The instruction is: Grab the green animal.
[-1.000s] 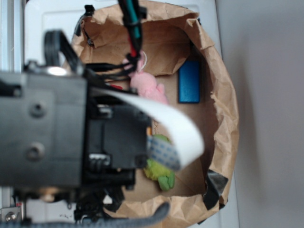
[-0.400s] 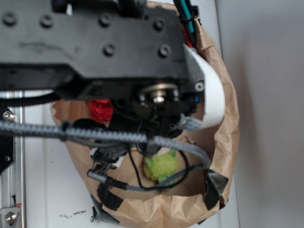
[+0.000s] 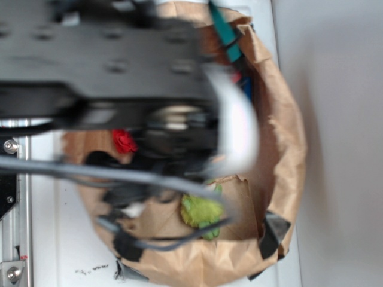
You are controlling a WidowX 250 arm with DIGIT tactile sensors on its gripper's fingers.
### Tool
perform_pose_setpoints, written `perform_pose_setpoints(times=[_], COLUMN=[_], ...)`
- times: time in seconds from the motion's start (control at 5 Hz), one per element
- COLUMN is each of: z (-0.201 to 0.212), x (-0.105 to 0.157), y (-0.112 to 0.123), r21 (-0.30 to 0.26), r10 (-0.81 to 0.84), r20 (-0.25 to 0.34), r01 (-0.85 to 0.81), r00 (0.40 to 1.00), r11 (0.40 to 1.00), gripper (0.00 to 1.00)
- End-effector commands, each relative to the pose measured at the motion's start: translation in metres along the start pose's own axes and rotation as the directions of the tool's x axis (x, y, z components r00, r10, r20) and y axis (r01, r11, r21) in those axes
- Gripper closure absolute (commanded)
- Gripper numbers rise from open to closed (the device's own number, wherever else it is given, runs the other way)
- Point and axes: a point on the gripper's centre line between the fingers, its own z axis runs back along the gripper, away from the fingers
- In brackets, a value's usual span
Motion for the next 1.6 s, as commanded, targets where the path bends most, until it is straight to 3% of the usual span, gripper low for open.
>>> perform_pose_setpoints(times=[0.0,0.2,0.4,0.6,0.8,1.0,1.4], z=[-0.023,-0.023,-0.042,-0.061,-0.069,-0.061,-0.080], x=[0.027,0.036,0.038,0.038,0.030,0.027,0.050], y=[0.021,0.047,0.042,0.028,0.003,-0.006,-0.014], r21=[0.070,0.065,0.104,0.127,0.089,0.088,0.145], r10=[-0.149,-0.110,-0.148,-0.205,-0.299,-0.325,-0.349], r20=[0.126,0.129,0.064,0.016,0.000,0.026,0.000], r01=[0.141,0.102,0.141,0.202,0.298,0.322,0.346], r00=[0.981,0.986,0.987,0.979,0.954,0.945,0.937], r11=[0.987,0.993,0.984,0.971,0.951,0.943,0.927], gripper=[0.00,0.00,0.00,0.00,0.00,0.00,0.00])
